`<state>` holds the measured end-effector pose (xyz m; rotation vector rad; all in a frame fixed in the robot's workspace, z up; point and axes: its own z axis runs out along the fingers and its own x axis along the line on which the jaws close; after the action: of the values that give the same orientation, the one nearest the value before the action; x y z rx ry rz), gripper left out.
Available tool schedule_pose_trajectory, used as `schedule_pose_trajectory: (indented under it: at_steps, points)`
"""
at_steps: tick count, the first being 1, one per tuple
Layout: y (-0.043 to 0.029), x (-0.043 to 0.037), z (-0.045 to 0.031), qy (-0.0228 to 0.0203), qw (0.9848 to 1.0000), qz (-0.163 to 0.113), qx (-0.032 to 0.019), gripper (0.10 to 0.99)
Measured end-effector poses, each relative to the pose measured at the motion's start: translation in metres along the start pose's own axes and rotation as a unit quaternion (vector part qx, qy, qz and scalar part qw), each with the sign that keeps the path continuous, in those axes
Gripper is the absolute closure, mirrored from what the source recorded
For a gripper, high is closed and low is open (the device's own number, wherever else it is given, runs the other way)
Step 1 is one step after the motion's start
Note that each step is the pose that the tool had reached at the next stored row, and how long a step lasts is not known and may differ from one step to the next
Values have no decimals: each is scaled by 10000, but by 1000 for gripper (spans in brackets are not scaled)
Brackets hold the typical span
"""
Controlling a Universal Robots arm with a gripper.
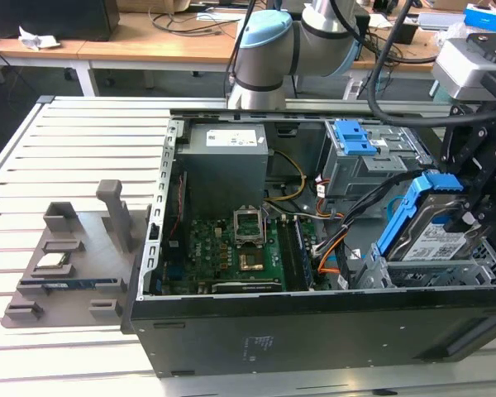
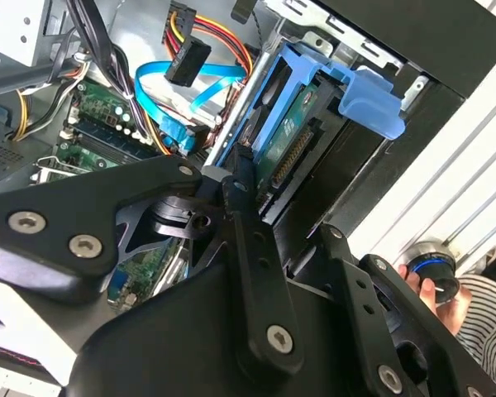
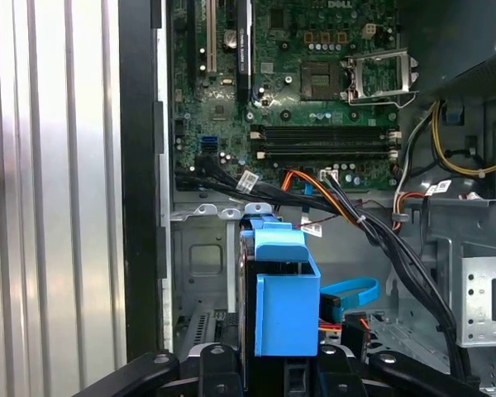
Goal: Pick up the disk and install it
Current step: 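Insert the disk into the insertion slot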
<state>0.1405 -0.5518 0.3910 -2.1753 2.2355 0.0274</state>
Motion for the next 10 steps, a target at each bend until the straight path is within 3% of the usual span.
schedule_pose_trajectory:
  at_steps: [5, 10]
  points:
    - [0, 2, 69, 1, 10000, 0, 0, 733]
    - [0, 2, 73, 2, 10000, 0, 0, 733]
